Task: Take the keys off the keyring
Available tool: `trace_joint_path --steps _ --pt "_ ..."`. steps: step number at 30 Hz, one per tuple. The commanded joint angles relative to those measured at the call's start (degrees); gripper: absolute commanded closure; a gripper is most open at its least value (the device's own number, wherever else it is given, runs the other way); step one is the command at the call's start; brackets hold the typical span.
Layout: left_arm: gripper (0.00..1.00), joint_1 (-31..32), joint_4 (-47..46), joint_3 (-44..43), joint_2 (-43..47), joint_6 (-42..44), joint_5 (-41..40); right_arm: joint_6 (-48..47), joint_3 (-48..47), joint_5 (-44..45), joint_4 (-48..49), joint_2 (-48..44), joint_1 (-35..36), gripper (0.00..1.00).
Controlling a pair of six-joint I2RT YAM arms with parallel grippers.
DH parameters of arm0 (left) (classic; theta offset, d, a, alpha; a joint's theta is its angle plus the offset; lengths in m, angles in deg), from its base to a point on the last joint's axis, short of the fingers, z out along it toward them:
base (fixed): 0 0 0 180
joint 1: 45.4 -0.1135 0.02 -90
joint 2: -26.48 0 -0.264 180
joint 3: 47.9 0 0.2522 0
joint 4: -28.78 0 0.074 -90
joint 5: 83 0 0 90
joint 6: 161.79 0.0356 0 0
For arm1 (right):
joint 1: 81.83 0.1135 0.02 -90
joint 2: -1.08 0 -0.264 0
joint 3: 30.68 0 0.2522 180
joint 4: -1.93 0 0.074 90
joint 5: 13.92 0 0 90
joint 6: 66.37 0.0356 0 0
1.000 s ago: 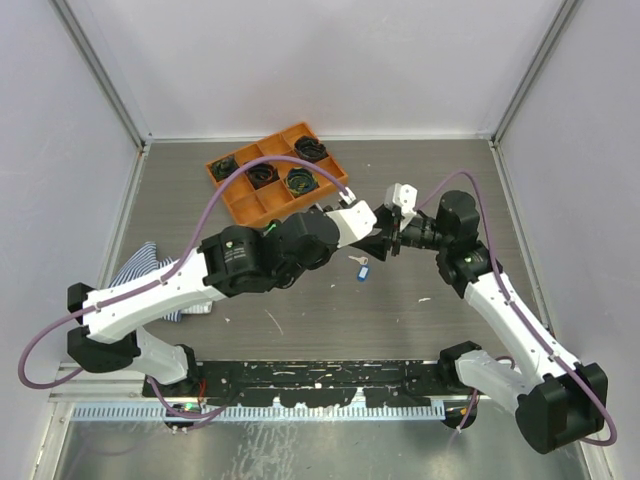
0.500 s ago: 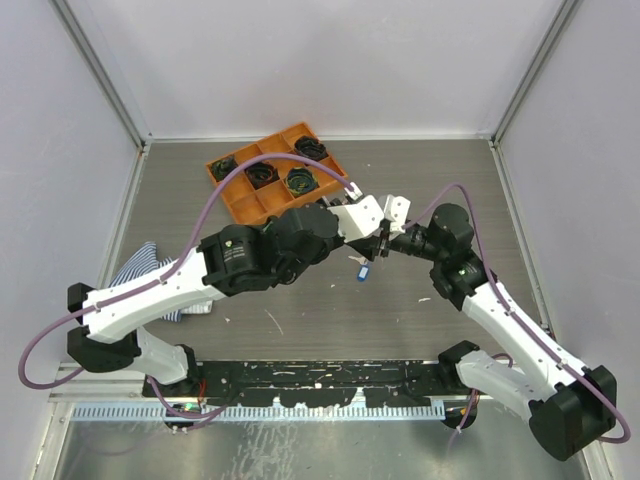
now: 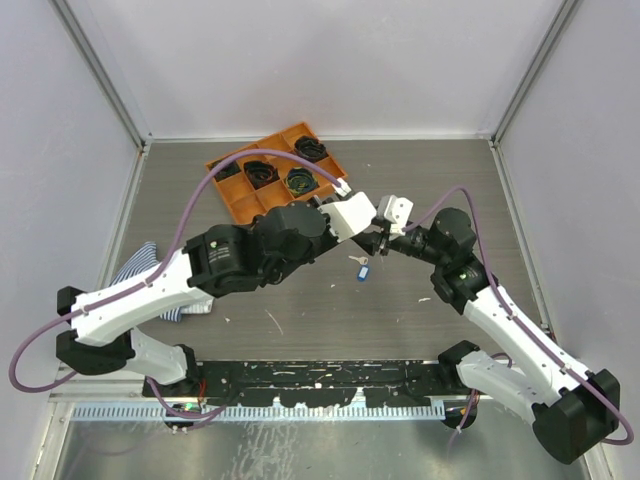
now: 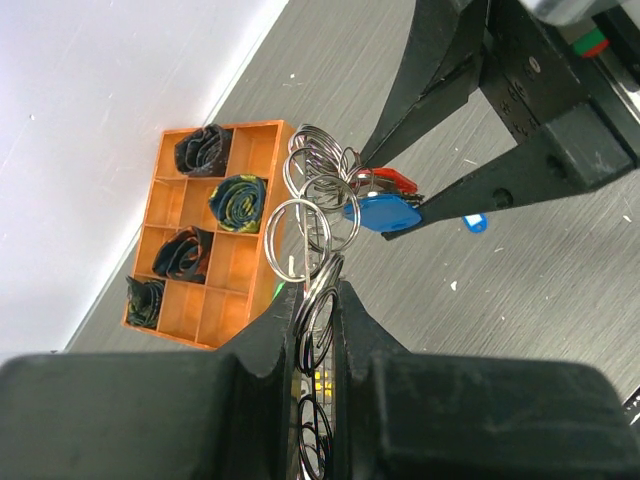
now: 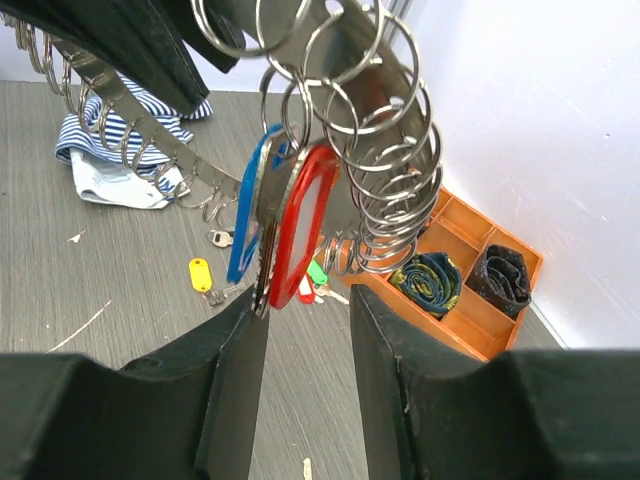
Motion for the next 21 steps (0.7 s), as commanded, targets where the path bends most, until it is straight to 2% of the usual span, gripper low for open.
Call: trace_joint_path --steps 1,11,21 --pt "1.00 -0.11 -2.59 -2.67 3.31 -1.37 0.45 -0.36 -0.54 0.17 2.72 -1.67 0.25 0.59" --pt "1.00 -0.07 -1.71 -3.40 2.53 -2.21 1.11 0.84 -2.55 -1.30 0.34 -2.26 0.18 0.63" --pt "1.00 -0.05 -1.84 -3.44 2.27 -3.29 1.41 1.39 -3.05 -1.68 -0.27 -2.63 0.18 0.55"
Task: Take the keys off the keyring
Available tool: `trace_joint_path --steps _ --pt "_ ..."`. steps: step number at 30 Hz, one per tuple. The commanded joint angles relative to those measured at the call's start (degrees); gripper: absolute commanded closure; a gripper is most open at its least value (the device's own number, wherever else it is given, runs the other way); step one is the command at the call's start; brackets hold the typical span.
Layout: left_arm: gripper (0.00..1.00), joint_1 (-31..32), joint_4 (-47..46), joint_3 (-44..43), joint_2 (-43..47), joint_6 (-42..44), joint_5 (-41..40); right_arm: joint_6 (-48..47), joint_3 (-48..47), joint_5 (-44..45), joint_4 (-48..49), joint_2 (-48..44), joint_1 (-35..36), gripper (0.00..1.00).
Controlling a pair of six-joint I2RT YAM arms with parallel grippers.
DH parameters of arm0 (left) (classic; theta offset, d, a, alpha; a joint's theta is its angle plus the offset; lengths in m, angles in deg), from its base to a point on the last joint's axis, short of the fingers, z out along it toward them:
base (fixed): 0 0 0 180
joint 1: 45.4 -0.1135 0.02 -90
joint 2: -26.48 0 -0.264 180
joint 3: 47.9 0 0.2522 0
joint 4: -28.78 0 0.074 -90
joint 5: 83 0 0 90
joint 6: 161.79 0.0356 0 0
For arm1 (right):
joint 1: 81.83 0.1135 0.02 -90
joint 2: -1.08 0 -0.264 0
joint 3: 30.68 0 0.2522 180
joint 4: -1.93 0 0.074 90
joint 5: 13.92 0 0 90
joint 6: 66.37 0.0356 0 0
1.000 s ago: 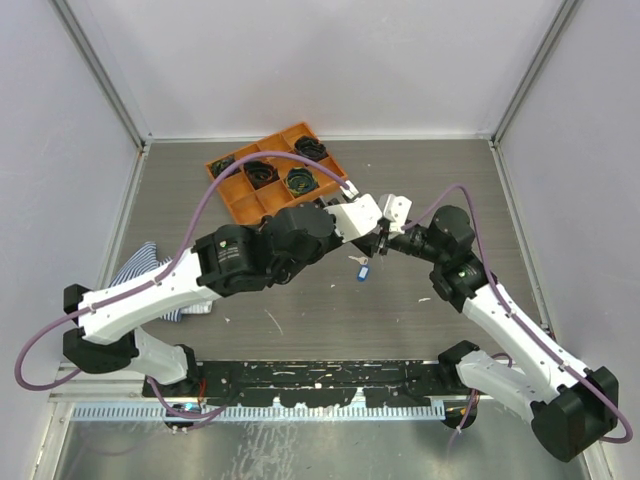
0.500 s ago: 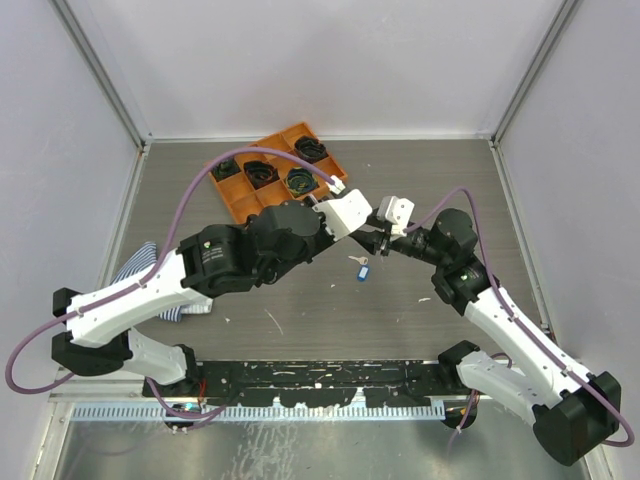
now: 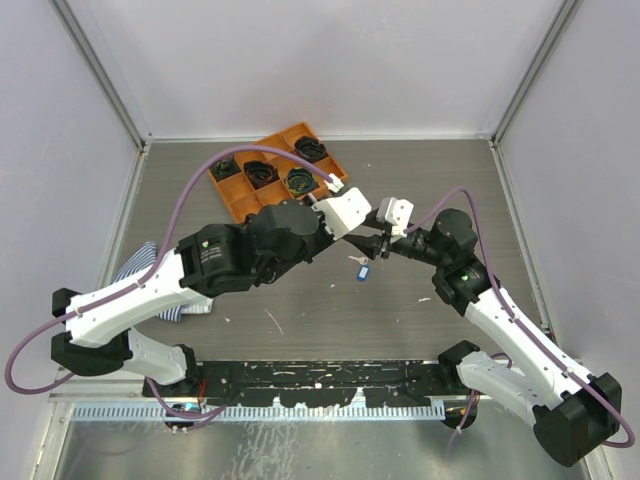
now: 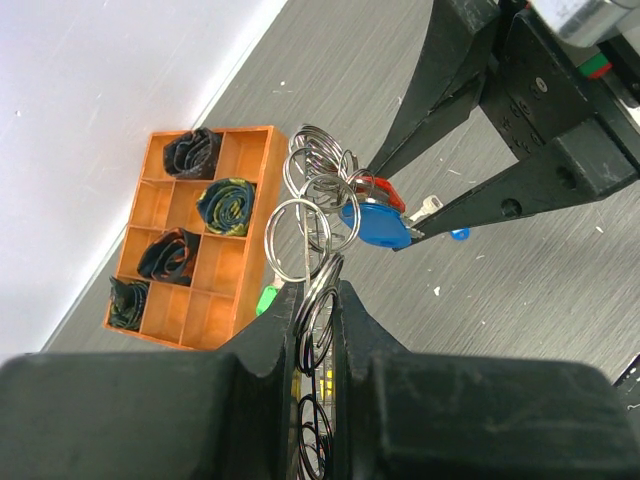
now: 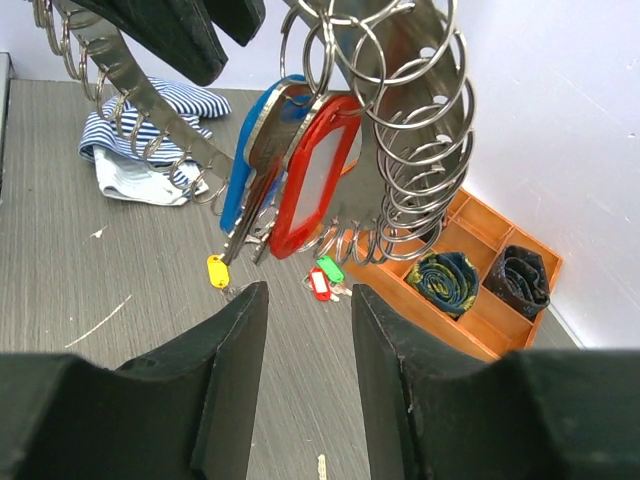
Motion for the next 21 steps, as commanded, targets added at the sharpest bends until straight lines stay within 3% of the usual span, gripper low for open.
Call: trace_joint_path --steps 1,21 --pt "1.00 -0.06 -2.27 -2.84 0.84 -1.40 0.52 0.95 -3.11 0.48 1.57 -1.59 0.18 0.55" --pt "1.00 -0.06 -1.52 -3.92 -0.82 -2.41 -0.32 3.78 -5.00 -0.26 -0.22 -2.72 0.18 0.56"
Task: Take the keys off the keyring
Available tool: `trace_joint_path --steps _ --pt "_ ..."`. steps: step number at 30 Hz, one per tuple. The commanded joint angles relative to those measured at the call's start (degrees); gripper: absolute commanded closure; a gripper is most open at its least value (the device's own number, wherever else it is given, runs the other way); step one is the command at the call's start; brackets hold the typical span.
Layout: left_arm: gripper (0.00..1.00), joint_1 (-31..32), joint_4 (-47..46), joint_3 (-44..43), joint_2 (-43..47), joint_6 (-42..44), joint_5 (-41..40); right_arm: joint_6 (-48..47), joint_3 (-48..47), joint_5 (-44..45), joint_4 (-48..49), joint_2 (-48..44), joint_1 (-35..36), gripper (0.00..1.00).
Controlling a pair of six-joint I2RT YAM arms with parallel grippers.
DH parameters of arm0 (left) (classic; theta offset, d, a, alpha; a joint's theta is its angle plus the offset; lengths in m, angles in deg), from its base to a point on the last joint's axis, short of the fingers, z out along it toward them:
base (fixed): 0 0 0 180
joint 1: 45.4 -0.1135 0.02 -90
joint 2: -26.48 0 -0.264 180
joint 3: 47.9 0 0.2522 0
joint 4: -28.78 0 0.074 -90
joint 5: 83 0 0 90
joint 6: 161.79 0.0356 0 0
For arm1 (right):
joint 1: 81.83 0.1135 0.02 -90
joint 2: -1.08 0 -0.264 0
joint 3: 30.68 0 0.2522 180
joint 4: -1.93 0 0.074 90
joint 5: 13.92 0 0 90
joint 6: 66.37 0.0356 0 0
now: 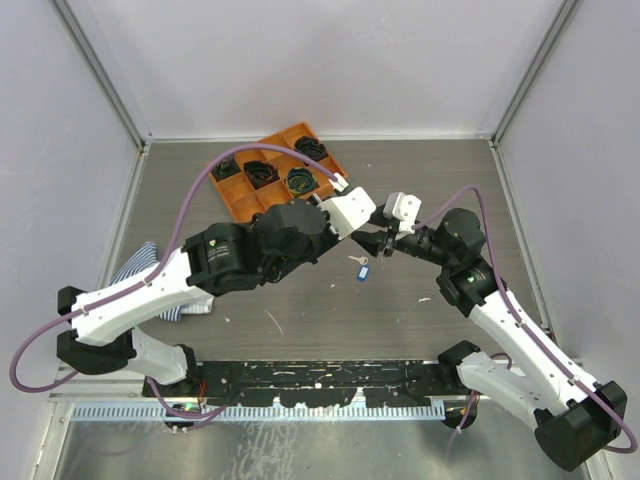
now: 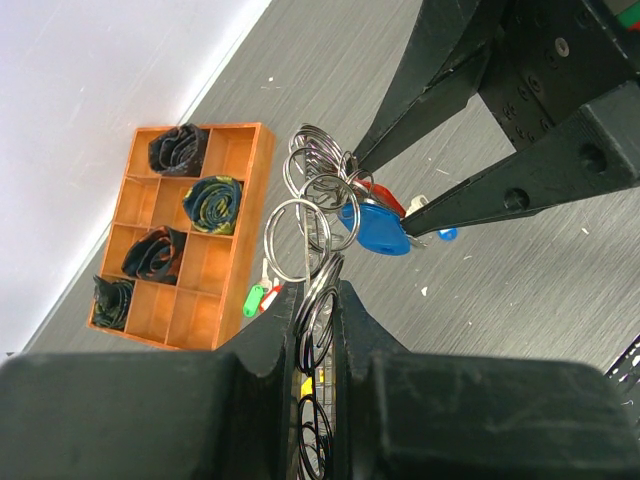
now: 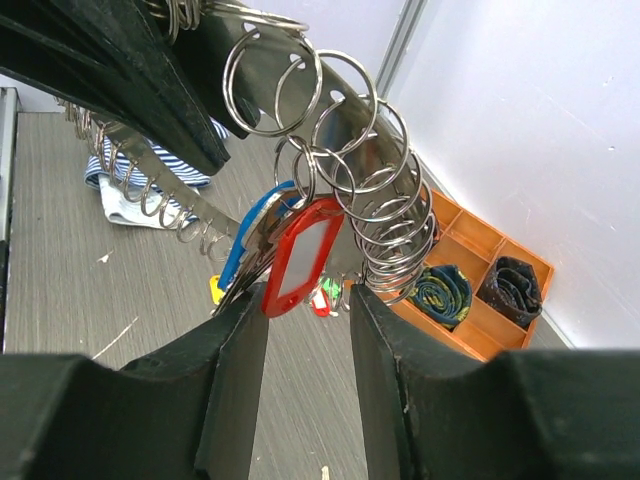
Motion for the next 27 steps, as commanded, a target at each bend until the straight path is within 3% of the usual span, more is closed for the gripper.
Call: trace_joint_path --steps 1,19,27 --pt "1.00 -0.11 -1.89 -3.14 0.59 -0.27 -1.18 0.76 -2.81 -1.84 0.58 -1.09 0.18 0.56" --pt "1.00 -0.09 -1.23 -4.07 0.14 -0.44 -1.51 0.83 -2.71 -3.71 -0.20 -1.27 0.18 0.49" --pt "1.00 -0.07 -1.00 -4.10 0.04 -0.57 -1.23 0.00 -3.51 0.65 -1.21 -1.36 0.18 0.52"
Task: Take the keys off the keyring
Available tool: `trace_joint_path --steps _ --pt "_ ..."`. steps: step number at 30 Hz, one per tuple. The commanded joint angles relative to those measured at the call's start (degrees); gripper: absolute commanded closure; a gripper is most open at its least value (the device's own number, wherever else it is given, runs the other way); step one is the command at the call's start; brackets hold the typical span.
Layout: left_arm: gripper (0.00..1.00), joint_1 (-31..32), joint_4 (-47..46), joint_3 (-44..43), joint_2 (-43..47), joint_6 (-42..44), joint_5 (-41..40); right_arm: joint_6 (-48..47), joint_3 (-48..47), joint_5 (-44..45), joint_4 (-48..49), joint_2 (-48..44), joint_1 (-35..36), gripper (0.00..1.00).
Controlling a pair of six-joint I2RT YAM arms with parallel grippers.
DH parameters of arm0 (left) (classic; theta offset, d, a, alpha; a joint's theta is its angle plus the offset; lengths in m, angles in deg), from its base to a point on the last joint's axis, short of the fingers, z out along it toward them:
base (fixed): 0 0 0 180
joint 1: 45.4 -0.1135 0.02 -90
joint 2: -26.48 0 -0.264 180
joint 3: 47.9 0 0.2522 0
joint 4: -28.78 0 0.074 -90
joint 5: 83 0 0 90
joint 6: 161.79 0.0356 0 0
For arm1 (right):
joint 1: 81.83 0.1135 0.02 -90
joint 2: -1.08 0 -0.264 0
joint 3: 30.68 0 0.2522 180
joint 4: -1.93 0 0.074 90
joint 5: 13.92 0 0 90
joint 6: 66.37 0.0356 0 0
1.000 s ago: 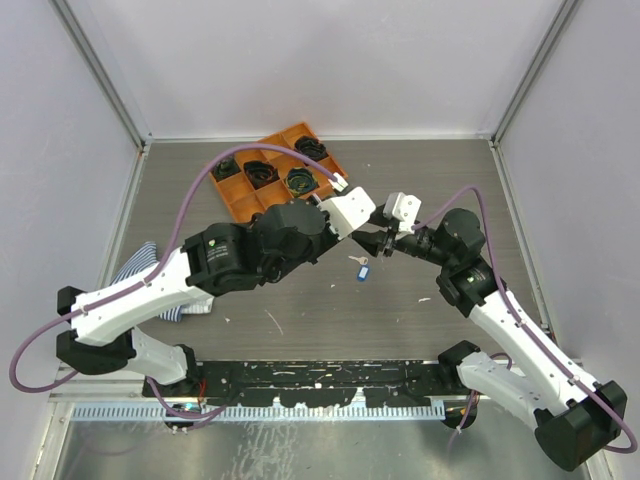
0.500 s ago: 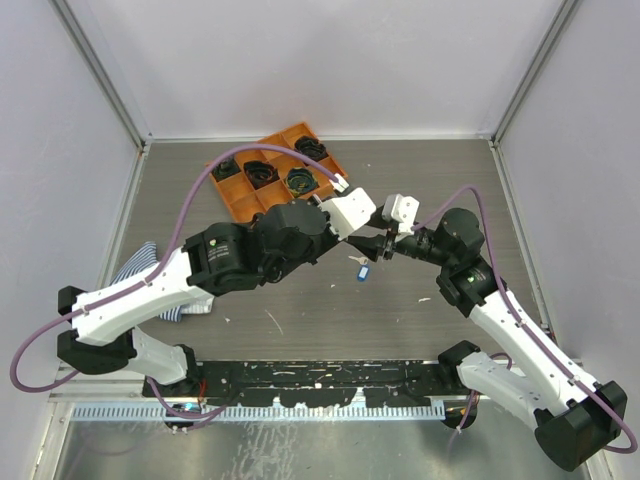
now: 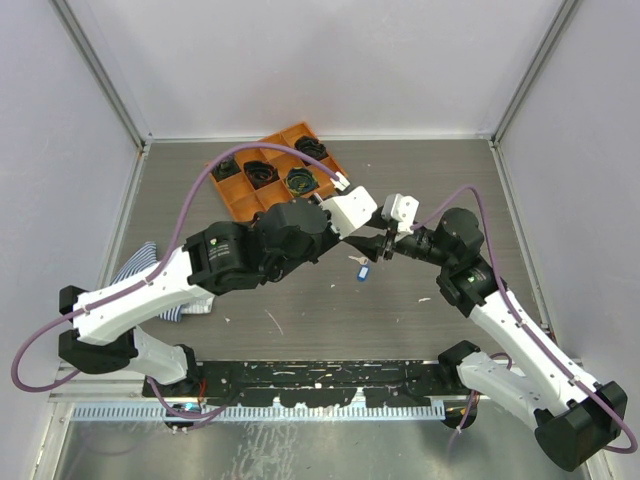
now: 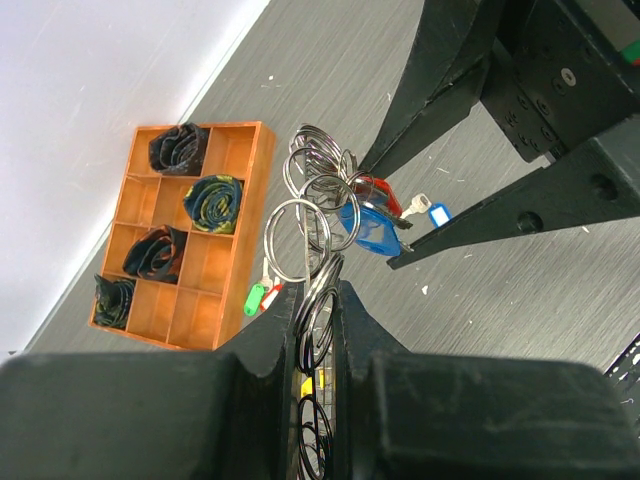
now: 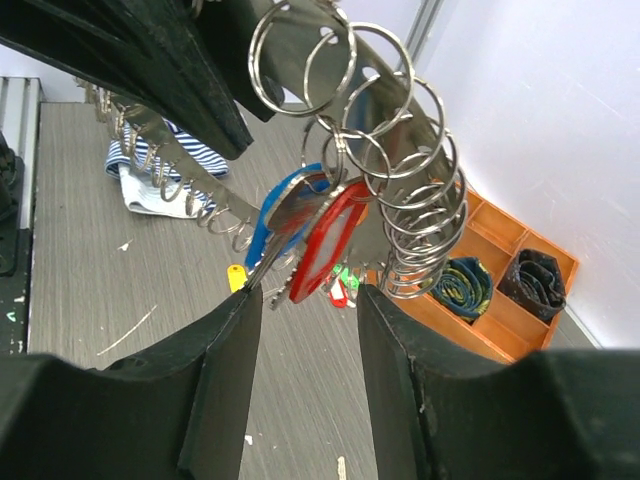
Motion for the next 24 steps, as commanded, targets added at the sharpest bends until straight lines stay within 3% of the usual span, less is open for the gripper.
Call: trace_joint_path --steps 1,16,24 --pt "1.00 -0.07 -1.90 -2.89 0.79 -0.55 -1.19 -0.46 -3.57 3.67 0.54 -1.33 0.18 0.54" --pt "1.00 -0.07 -2.01 -1.90 0.79 -2.12 -0.72 -0.90 -5.02 3.36 -0.88 -1.34 0.18 0.71" --pt "1.00 -0.02 -3.11 0.76 1.83 -3.53 -0.80 1.37 -4.42 1.12 0.78 -0.82 0.23 0.71"
